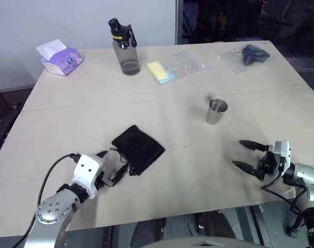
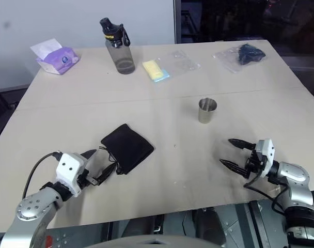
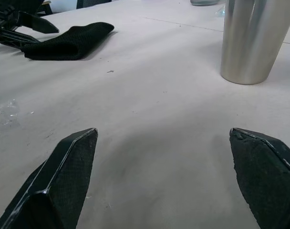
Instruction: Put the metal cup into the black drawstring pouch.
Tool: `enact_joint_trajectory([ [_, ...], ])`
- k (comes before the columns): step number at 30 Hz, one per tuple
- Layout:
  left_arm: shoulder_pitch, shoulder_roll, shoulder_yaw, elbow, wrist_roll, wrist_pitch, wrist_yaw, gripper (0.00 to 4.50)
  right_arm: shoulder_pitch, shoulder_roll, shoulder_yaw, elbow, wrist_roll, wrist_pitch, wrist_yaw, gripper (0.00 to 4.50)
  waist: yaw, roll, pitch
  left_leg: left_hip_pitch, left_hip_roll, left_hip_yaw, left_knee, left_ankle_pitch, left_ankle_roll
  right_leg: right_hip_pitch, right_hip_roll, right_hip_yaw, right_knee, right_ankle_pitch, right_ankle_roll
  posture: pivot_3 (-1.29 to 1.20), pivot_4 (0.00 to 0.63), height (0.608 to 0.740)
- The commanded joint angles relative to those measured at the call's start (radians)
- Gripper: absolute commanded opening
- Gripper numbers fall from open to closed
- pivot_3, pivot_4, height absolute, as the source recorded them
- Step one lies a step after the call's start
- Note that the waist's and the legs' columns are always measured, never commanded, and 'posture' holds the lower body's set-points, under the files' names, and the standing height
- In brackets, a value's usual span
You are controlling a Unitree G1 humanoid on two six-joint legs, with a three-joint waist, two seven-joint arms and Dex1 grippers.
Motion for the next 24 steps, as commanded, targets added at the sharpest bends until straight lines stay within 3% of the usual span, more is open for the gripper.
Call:
enact_joint_trajectory([
  [1,0.039,0.007,0.018,-0.014,-0.006,0.014,-0.016,4.47,0.006,-0.005,-0.013,-0.003,0.009,-0.014,0.012,4.5,0.0,0.0,0.0,0.0,0.0,0.0,0.0,0.0,0.0,0.0,0.0,0.0,0.0,0.0,0.0,0.0,0.15,0.74],
  [14,0.084,0.014,0.046,-0.047,-0.042,0.027,-0.044,4.47,-0.002,-0.001,-0.007,0.016,0.007,-0.02,0.028,4.5,0.0,0.0,0.0,0.0,0.0,0.001,0.0,0.0,0.0,0.0,0.0,0.0,0.0,0.0,0.0,0.0,0.15,0.74],
  [24,0.12,0.059,0.038,-0.103,-0.12,0.05,-0.159,4.47,0.016,0.0,0.009,-0.018,0.011,-0.014,0.052,4.5,0.0,0.0,0.0,0.0,0.0,0.001,0.0,0.0,0.0,0.0,0.0,0.0,0.0,0.0,0.0,0.0,0.15,0.74],
])
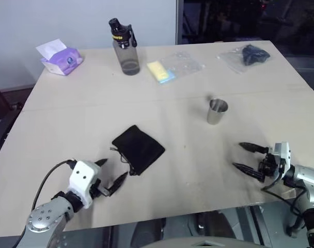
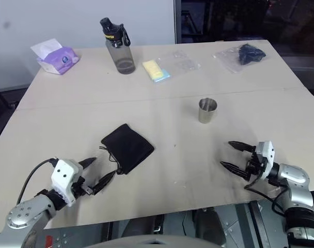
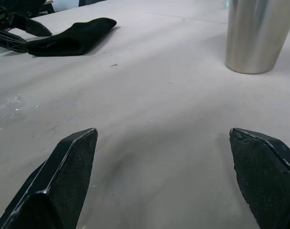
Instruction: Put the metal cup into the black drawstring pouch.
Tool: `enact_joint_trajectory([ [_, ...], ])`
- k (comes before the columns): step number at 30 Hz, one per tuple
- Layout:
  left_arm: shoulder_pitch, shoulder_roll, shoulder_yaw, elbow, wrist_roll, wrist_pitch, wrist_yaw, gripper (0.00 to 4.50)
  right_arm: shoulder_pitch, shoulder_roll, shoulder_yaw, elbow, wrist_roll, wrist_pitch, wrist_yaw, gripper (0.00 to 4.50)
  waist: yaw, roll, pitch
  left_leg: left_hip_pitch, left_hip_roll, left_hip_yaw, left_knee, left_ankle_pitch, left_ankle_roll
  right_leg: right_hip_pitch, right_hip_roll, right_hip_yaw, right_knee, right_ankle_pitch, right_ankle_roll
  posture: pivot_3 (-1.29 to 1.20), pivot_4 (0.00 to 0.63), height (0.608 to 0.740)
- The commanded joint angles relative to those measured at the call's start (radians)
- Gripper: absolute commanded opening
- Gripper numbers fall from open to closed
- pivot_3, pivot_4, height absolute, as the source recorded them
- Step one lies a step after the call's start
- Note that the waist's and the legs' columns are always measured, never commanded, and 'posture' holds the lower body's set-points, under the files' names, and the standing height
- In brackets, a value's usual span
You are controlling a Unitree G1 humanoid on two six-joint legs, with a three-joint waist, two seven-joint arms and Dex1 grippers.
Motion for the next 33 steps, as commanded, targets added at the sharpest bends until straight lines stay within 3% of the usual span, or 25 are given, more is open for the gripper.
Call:
enact_joint_trajectory([
  [1,0.029,0.037,-0.017,-0.082,-0.026,0.014,-0.065,4.47,0.018,0.001,0.011,-0.063,0.015,-0.001,0.025,4.5,0.0,0.0,0.0,0.0,0.0,0.0,0.0,0.0,0.0,0.0,0.0,0.0,0.0,0.0,0.0,0.0,0.15,0.74],
  [7,-0.035,0.065,-0.142,-0.19,0.025,0.094,-0.042,4.47,0.086,0.007,0.075,-0.237,0.055,0.105,0.044,4.5,0.003,0.0,0.0,-0.001,0.0,0.0,0.0,0.0,0.0,0.0,0.0,0.0,0.0,0.0,0.0,0.0,0.15,0.74],
  [13,-0.214,-0.032,-0.261,-0.241,0.082,0.213,0.121,4.47,0.137,0.044,0.104,-0.351,0.054,0.102,-0.001,4.5,0.003,-0.001,0.0,0.0,0.0,0.0,0.001,0.0,0.0,0.0,0.001,0.0,0.001,0.0,0.0,0.0,0.15,0.74],
  [18,-0.273,-0.065,-0.34,-0.262,0.164,0.24,0.193,4.47,0.168,0.048,0.104,-0.378,0.049,0.09,-0.031,4.5,0.003,-0.001,0.0,-0.001,-0.001,0.0,0.001,0.0,0.0,0.0,0.001,0.0,0.001,0.0,0.0,0.0,0.15,0.74],
  [24,-0.313,-0.049,-0.395,-0.217,0.32,0.187,0.253,4.47,0.182,0.052,0.106,-0.385,0.048,0.079,-0.056,4.5,0.003,-0.001,0.0,0.0,-0.001,-0.001,0.002,0.0,0.0,0.0,0.002,0.0,0.002,0.0,0.0,0.0,0.15,0.74],
  [33,-0.315,-0.091,-0.408,-0.163,0.364,0.175,0.275,4.47,0.189,0.049,0.107,-0.39,0.05,0.072,-0.071,4.5,0.003,-0.001,0.0,-0.001,-0.001,-0.001,0.002,0.0,0.0,0.0,0.002,0.0,0.001,0.0,0.0,0.0,0.15,0.74],
])
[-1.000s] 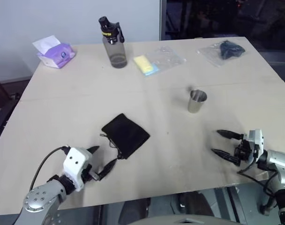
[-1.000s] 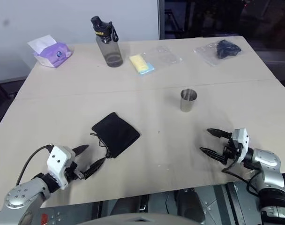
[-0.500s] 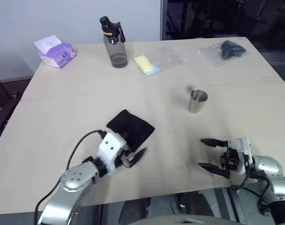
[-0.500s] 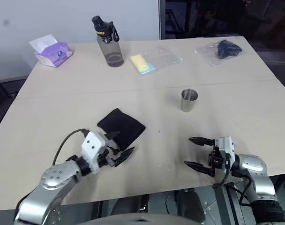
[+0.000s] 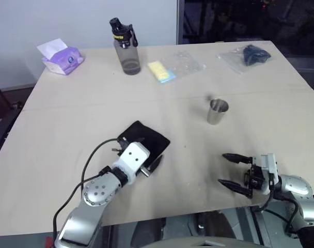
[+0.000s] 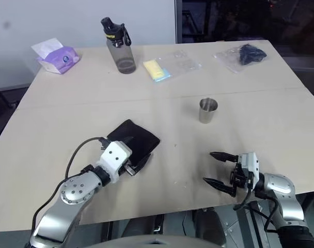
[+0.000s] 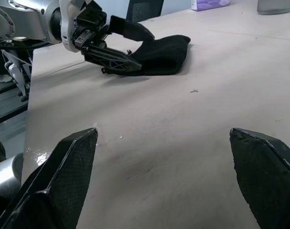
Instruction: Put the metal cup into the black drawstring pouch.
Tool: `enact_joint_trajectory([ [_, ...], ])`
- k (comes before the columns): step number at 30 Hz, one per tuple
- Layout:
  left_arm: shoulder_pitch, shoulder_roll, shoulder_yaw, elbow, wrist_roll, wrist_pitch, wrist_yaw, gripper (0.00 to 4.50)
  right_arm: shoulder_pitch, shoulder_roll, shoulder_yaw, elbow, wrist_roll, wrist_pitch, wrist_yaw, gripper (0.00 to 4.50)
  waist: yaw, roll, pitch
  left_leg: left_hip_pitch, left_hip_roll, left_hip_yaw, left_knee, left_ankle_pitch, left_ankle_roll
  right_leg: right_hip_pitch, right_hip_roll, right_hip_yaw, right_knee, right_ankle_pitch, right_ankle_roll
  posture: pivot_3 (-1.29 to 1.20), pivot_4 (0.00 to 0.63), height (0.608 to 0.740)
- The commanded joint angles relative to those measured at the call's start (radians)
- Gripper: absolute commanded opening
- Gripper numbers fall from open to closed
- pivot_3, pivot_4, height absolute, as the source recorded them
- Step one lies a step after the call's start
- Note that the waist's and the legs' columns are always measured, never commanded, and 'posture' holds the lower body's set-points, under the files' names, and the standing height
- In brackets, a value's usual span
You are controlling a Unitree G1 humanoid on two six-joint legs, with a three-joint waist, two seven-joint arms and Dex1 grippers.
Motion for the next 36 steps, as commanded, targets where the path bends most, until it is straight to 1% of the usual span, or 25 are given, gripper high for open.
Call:
enact_joint_trajectory([
  [1,0.005,-0.001,-0.007,0.029,0.031,-0.027,0.009,4.23,0.004,0.0,-0.013,-0.032,0.011,-0.015,-0.008,4.5,0.0,0.0,0.0,0.0,0.0,0.0,0.0,0.0,0.0,0.0,0.0,0.0,0.0,0.0,0.0,0.0,0.15,0.74],
  [3,-0.001,-0.007,-0.003,0.038,0.036,-0.032,0.009,3.65,-0.005,0.01,-0.023,-0.033,0.025,-0.005,-0.026,4.5,0.0,0.0,0.0,0.0,0.0,0.0,0.0,0.0,0.0,0.0,0.0,0.0,0.0,0.0,0.0,0.0,0.15,0.74],
  [4,-0.004,-0.008,-0.001,0.041,0.037,-0.033,0.007,3.16,-0.009,0.012,-0.026,-0.034,0.03,0.0,-0.034,4.5,0.0,0.0,0.0,0.0,0.0,0.0,0.0,0.0,0.0,0.0,0.0,0.0,0.0,0.0,0.0,0.0,0.15,0.74],
  [5,-0.007,-0.008,0.002,0.044,0.038,-0.035,0.004,2.77,-0.011,0.012,-0.025,-0.034,0.03,-0.001,-0.035,4.5,0.0,0.0,0.0,0.0,0.0,0.0,0.0,0.0,0.0,0.0,0.0,0.0,0.0,0.0,0.0,0.0,0.15,0.74],
  [8,-0.01,-0.01,0.01,0.052,0.037,-0.041,-0.002,1.12,-0.01,0.008,-0.022,-0.035,0.025,-0.006,-0.035,4.5,0.0,0.0,0.0,0.0,0.0,0.0,0.0,0.0,0.0,0.0,0.0,0.0,0.0,0.0,0.0,0.0,0.15,0.74],
  [10,-0.007,-0.01,0.015,0.053,0.031,-0.044,-0.006,0.12,-0.008,0.009,-0.026,-0.038,0.027,-0.007,-0.041,4.5,0.0,0.0,0.0,0.0,0.0,0.0,0.0,0.0,0.0,0.0,0.0,0.0,0.0,0.0,0.0,0.0,0.15,0.74],
  [11,-0.006,-0.011,0.017,0.053,0.028,-0.044,-0.008,0.05,-0.008,0.009,-0.028,-0.039,0.028,-0.007,-0.044,4.5,0.0,0.0,0.0,0.0,0.0,0.0,0.0,0.0,0.0,0.0,0.0,0.0,0.0,0.0,0.0,0.0,0.15,0.74],
  [13,-0.007,-0.024,0.032,0.048,0.002,-0.036,-0.012,0.05,-0.016,0.008,-0.034,-0.046,0.026,-0.017,-0.051,4.5,0.0,0.0,0.0,0.0,0.0,0.0,0.0,0.0,0.0,0.0,0.0,0.0,0.0,0.0,0.0,0.0,0.15,0.74],
  [14,-0.011,-0.042,0.047,0.042,-0.024,-0.021,-0.011,0.05,-0.022,0.007,-0.037,-0.055,0.028,-0.018,-0.056,4.5,0.0,0.0,0.0,0.0,0.0,0.0,0.0,0.0,0.0,0.0,0.0,0.0,0.0,0.0,0.0,0.0,0.15,0.74],
  [16,-0.031,-0.114,0.099,0.014,-0.134,0.035,-0.001,0.05,-0.042,-0.006,-0.039,-0.093,0.035,-0.004,-0.063,4.5,0.0,0.0,0.0,0.0,0.001,0.0,0.0,0.0,0.0,0.0,0.0,0.0,0.0,0.0,0.0,0.0,0.15,0.74],
  [18,-0.065,-0.168,0.144,-0.014,-0.229,0.092,0.001,0.05,-0.112,-0.027,-0.05,-0.164,0.042,0.064,-0.135,4.5,-0.003,0.0,0.001,0.0,0.0,0.0,0.001,0.0,0.0,0.0,-0.001,0.0,0.001,0.0,0.0,0.0,0.15,0.74],
  [19,-0.076,-0.178,0.155,-0.021,-0.251,0.111,0.001,0.05,-0.134,-0.031,-0.052,-0.182,0.039,0.081,-0.162,4.5,-0.005,0.001,0.001,0.0,0.001,0.0,0.003,0.0,0.0,0.0,0.0,0.0,0.002,0.0,0.0,0.0,0.15,0.74],
  [22,-0.104,-0.205,0.185,-0.042,-0.33,0.181,0.007,0.05,-0.264,-0.037,-0.053,-0.2,-0.003,0.107,-0.254,4.5,-0.004,-0.001,0.001,0.0,-0.002,0.0,0.009,0.0,0.0,0.0,0.0,0.0,0.008,0.0,0.0,0.0,0.15,0.74],
  [26,-0.142,-0.219,0.212,-0.055,-0.413,0.259,0.023,0.05,-0.391,-0.083,-0.025,-0.152,-0.145,0.131,-0.352,4.5,0.001,-0.002,0.001,-0.001,-0.002,-0.003,0.01,0.0,0.0,0.0,0.002,-0.001,0.009,0.0,0.0,0.0,0.15,0.74],
  [29,-0.156,-0.23,0.214,-0.066,-0.473,0.325,0.038,0.05,-0.469,-0.19,0.067,-0.095,-0.342,0.116,-0.347,4.5,0.0,-0.002,0.001,-0.002,-0.003,-0.003,0.011,0.0,0.0,0.0,0.001,-0.001,0.009,0.0,0.0,0.0,0.15,0.74],
  [30,-0.16,-0.24,0.218,-0.066,-0.495,0.341,0.047,0.05,-0.492,-0.209,0.096,-0.07,-0.392,0.098,-0.352,4.5,0.0,-0.003,0.001,-0.002,-0.004,-0.002,0.011,0.0,0.0,0.0,0.001,0.0,0.009,0.0,-0.001,0.0,0.15,0.74],
  [33,-0.176,-0.26,0.23,-0.066,-0.548,0.373,0.069,0.05,-0.563,-0.197,0.138,0.021,-0.463,0.056,-0.385,4.5,-0.004,-0.004,0.002,-0.002,-0.004,-0.002,0.012,0.0,0.0,0.0,0.0,0.0,0.009,0.001,-0.002,0.0,0.15,0.74],
  [36,-0.184,-0.257,0.232,-0.067,-0.573,0.392,0.083,0.05,-0.609,-0.187,0.169,0.091,-0.508,0.031,-0.396,4.5,-0.004,-0.005,0.002,-0.002,-0.004,-0.003,0.012,0.0,0.0,0.0,0.001,0.0,0.01,0.001,-0.002,0.0,0.15,0.74],
])
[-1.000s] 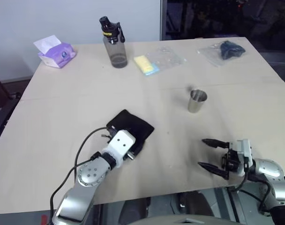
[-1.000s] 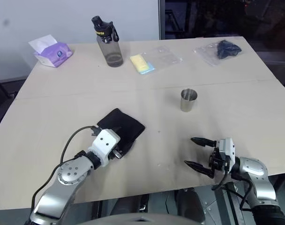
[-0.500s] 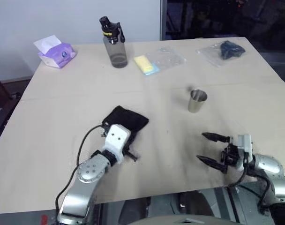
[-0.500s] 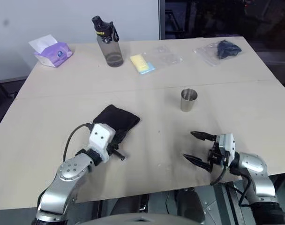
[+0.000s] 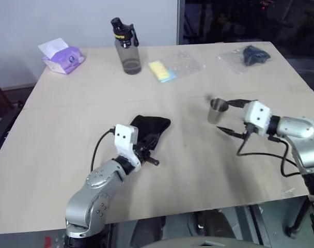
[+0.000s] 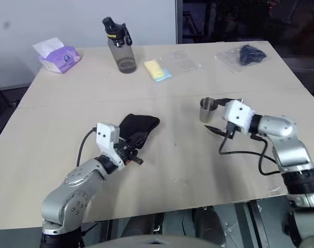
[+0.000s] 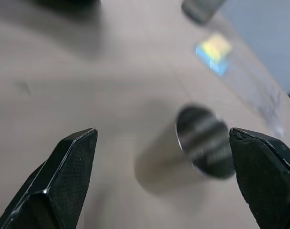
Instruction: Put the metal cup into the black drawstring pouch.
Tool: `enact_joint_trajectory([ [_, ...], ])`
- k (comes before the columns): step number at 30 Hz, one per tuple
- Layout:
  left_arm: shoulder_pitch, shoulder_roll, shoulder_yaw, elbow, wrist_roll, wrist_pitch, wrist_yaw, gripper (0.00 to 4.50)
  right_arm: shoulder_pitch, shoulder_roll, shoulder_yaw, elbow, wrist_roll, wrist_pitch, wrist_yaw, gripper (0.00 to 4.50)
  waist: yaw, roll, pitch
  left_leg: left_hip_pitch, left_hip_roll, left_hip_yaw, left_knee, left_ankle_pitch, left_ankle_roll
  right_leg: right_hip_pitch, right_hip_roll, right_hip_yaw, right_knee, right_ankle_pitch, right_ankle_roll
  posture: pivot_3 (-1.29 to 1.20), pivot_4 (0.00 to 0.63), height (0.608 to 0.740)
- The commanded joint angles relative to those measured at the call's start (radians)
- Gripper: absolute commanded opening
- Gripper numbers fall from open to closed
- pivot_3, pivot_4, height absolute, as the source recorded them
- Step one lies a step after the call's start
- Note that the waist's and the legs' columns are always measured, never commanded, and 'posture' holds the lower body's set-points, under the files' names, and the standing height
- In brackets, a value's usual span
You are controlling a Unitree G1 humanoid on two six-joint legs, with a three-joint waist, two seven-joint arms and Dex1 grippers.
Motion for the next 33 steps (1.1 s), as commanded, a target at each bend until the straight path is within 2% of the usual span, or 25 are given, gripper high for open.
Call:
enact_joint_trajectory([
  [1,-0.01,0.0,0.021,-0.053,-0.049,0.017,0.021,0.05,-0.055,0.001,0.019,0.05,-0.05,-0.05,-0.015,4.5,0.0,0.0,0.0,0.0,0.0,0.0,0.0,0.0,0.0,0.0,0.0,0.0,0.0,0.0,0.0,0.0,0.15,0.74],
  [16,-0.012,0.002,0.056,-0.052,-0.189,0.059,0.086,0.05,-0.08,-0.007,0.083,0.101,-0.113,-0.089,0.026,4.5,-0.001,0.0,0.0,0.0,0.0,0.0,0.0,0.0,0.0,0.0,0.0,0.0,0.0,0.001,-0.001,0.0,0.15,0.74],
  [17,-0.013,0.004,0.056,-0.051,-0.194,0.059,0.088,0.0,-0.079,-0.009,0.082,0.098,-0.115,-0.088,0.029,3.95,-0.001,0.0,0.0,0.0,0.0,0.0,0.0,0.0,0.0,0.0,0.0,0.0,0.0,0.001,-0.001,0.0,0.15,0.74],
  [20,-0.013,0.01,0.056,-0.049,-0.21,0.061,0.094,0.0,-0.076,-0.017,0.085,0.092,-0.123,-0.085,0.036,2.79,-0.001,-0.001,0.0,0.002,0.0,0.0,0.0,0.0,0.0,0.002,0.0,0.0,0.0,0.001,-0.001,0.0,0.15,0.74],
  [25,-0.007,0.015,0.058,-0.047,-0.234,0.065,0.102,0.0,-0.066,-0.037,0.096,0.074,-0.138,-0.082,0.047,0.29,-0.004,-0.002,-0.001,0.003,0.0,0.0,0.0,0.0,0.0,0.003,0.0,0.0,0.0,-0.001,0.001,0.0,0.15,0.74],
  [26,-0.005,0.016,0.059,-0.046,-0.241,0.067,0.103,0.0,-0.064,-0.045,0.101,0.07,-0.147,-0.085,0.053,0.04,-0.003,-0.002,-0.001,0.003,0.001,0.0,0.0,0.0,0.0,0.003,0.0,0.0,0.0,-0.001,0.001,0.0,0.15,0.74],
  [33,0.007,0.02,0.069,-0.045,-0.284,0.074,0.115,0.0,-0.055,-0.082,0.115,0.054,-0.18,-0.088,0.075,0.04,-0.002,-0.003,-0.002,0.003,0.001,0.0,0.001,0.0,0.0,0.003,0.0,0.0,0.0,-0.001,0.001,0.0,0.15,0.74],
])
